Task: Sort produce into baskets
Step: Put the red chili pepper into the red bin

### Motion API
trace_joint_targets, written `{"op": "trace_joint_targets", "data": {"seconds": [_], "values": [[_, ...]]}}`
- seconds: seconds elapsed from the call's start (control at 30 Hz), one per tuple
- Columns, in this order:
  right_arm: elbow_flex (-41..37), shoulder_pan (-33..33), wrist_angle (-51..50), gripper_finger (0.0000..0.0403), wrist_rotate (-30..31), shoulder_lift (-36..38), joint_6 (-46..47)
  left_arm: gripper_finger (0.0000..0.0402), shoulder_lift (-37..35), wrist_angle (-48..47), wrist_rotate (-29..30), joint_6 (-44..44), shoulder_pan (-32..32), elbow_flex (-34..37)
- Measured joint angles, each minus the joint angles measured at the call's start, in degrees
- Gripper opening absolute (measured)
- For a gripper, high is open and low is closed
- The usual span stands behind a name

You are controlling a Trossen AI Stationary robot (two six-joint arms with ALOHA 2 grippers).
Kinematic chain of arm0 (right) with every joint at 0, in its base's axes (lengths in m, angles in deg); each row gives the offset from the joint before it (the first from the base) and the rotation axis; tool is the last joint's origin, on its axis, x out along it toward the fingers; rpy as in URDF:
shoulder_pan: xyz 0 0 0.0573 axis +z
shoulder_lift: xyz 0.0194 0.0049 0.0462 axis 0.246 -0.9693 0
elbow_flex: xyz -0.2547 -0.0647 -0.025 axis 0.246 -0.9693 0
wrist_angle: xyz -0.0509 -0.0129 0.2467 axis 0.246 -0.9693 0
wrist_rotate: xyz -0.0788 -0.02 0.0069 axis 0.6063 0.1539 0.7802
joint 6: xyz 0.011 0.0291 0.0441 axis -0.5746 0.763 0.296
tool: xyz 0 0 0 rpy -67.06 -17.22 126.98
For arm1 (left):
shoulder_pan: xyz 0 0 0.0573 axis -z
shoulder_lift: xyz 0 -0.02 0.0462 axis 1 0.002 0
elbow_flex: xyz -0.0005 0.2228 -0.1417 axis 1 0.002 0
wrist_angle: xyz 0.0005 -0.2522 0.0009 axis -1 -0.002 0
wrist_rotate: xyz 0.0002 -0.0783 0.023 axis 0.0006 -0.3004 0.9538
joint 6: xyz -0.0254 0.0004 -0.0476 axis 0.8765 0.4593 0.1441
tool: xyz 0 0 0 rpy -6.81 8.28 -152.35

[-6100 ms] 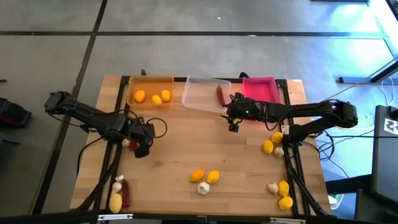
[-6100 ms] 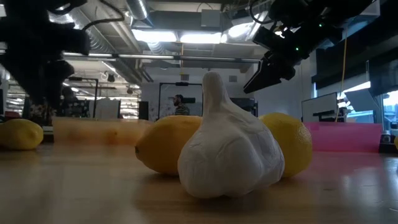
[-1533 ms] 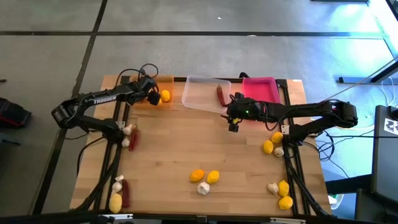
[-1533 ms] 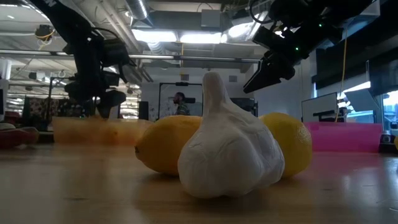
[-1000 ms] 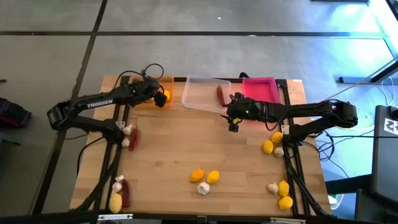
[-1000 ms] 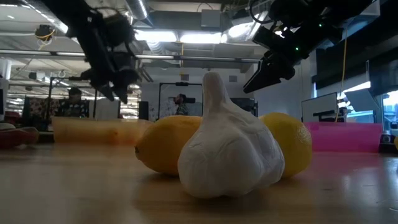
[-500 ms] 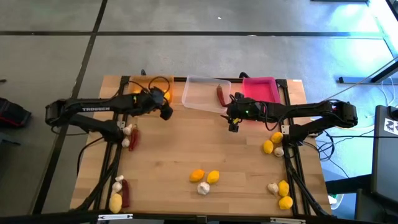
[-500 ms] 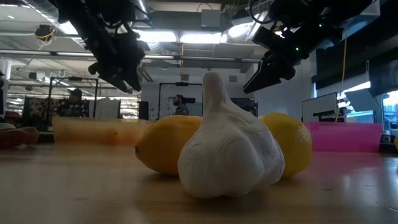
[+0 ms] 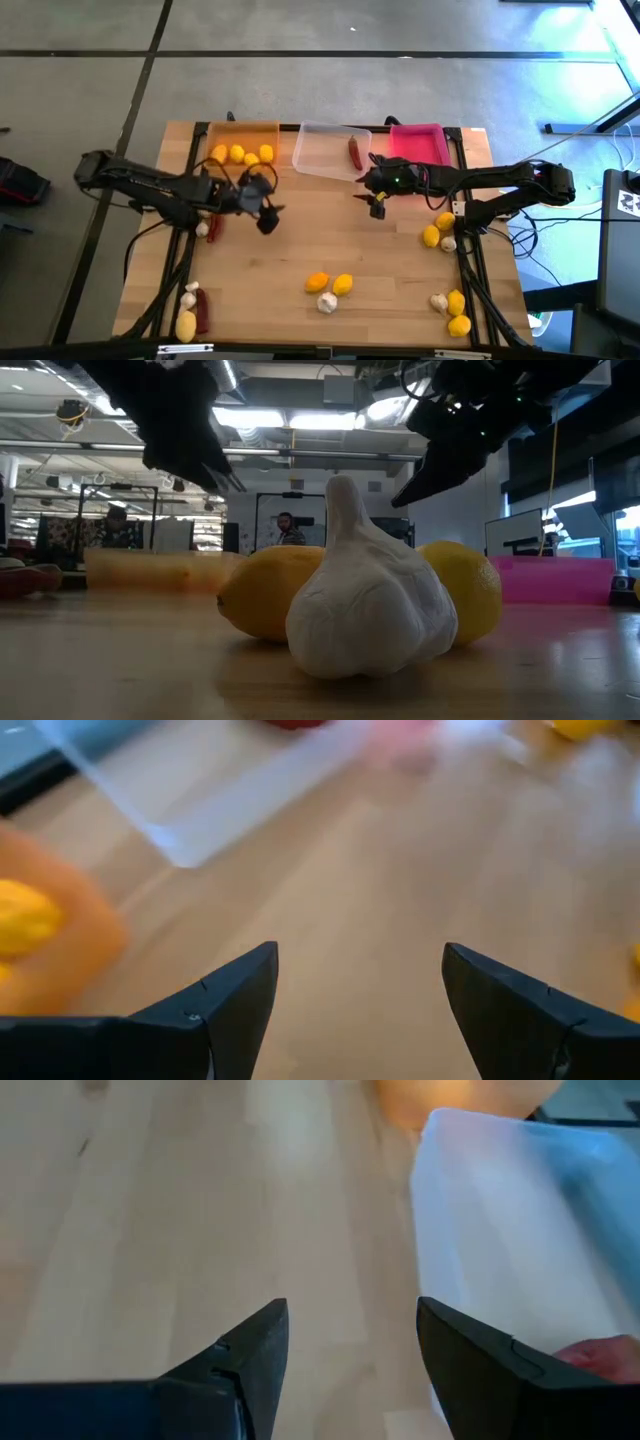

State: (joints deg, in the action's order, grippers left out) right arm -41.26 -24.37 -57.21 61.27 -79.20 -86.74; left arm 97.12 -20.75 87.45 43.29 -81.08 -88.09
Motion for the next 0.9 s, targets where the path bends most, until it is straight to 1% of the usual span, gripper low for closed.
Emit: {"op": "trace_joint_targets", "data": {"seconds": [0.13,0.23,0.33,0.43,0.53,0.6,0.67,0.7,0.8,0.9], "values": [[0.00,0.00,-0.86,0.0215,-0.64,0.02,0.00,0.0276,0.02,-1.64,-0.09,2.41,5.09,0.00],[0.00,0.00,-0.83,0.0215,-0.64,0.00,-0.12,0.0276,0.02,-7.40,-0.09,6.73,6.94,0.00],[0.00,0.00,-0.40,0.0215,-0.64,0.00,-0.16,0.0276,0.02,-16.31,-0.09,14.01,7.59,0.00],[0.00,0.00,-0.38,0.0215,-0.64,0.00,-0.17,0.0276,0.02,-25.15,-0.15,23.36,7.58,0.00],[0.00,0.00,-0.40,0.0215,-0.64,0.00,-0.17,0.0276,0.02,-31.09,-1.44,31.55,7.56,0.02],[0.00,0.00,-0.42,0.0215,-0.65,0.01,-0.17,0.0276,0.09,-32.47,-2.74,38.83,7.52,0.52],[0.00,0.00,-0.44,0.0215,-1.49,0.00,-0.06,0.0276,0.66,-33.23,-5.41,47.41,6.96,0.80],[0.00,0.00,-0.44,0.0215,-2.50,0.00,0.06,0.0276,1.10,-33.47,-7.08,49.38,6.56,0.93],[0.00,0.00,-0.44,0.0215,-5.21,0.00,0.17,0.0276,3.32,-33.87,-11.66,50.54,6.26,1.44],[0.00,0.04,-0.49,0.0215,-6.03,0.00,0.22,0.0276,6.10,-36.38,-14.65,51.93,6.27,1.44]]}}
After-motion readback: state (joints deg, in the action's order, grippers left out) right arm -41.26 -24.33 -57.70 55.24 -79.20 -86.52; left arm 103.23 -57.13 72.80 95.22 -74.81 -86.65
